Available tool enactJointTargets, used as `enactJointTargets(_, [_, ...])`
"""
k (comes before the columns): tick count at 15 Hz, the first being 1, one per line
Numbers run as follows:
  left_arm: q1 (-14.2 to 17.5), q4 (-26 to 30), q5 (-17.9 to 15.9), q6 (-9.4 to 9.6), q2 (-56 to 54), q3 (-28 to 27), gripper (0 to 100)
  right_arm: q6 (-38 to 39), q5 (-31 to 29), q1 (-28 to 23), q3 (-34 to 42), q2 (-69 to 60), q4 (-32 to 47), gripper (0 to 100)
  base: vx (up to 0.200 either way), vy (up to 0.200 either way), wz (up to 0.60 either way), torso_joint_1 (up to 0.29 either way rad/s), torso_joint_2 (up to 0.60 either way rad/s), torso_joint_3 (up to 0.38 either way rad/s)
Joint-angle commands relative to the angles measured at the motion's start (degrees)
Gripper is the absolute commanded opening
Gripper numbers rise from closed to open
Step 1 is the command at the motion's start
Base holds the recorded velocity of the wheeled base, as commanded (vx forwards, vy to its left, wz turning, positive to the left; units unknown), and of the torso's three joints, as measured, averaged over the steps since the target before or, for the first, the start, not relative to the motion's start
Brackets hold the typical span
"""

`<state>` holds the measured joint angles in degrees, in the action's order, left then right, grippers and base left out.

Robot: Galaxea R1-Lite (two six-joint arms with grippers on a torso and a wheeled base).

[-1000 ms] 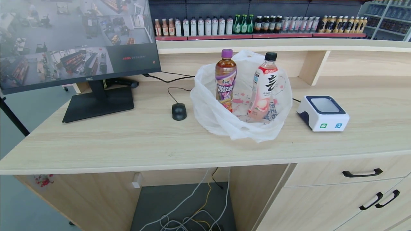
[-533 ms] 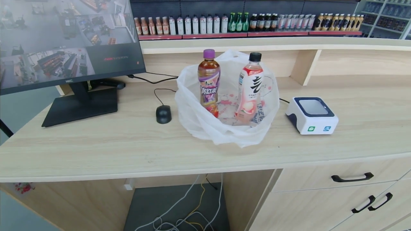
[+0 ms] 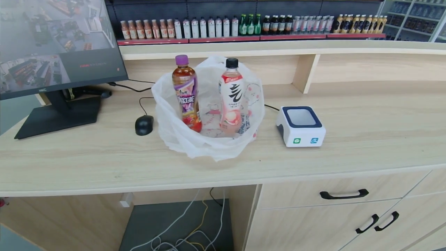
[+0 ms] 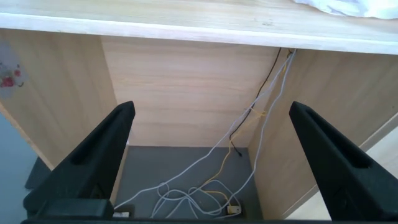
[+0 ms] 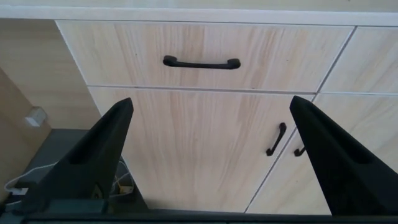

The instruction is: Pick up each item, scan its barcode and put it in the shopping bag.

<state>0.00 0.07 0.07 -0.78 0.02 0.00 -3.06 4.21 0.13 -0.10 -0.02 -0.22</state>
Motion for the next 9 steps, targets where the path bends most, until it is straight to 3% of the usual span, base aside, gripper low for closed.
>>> enactJointTargets(1, [0.00, 0.01, 0.01, -0.01, -0.02, 0.00, 100, -0.02, 0.01, 0.04, 0.01, 0.11, -0.04, 100, 0.000, -0.200, 0.00, 0.007, 0.00, 0.007])
enactJointTargets(9, [0.00, 0.01, 0.01, -0.01, -0.02, 0.00, 100, -0.10, 0.01, 0.04, 0.01, 0.11, -0.04, 100, 0.000, -0.200, 0.00, 0.004, 0.00, 0.002])
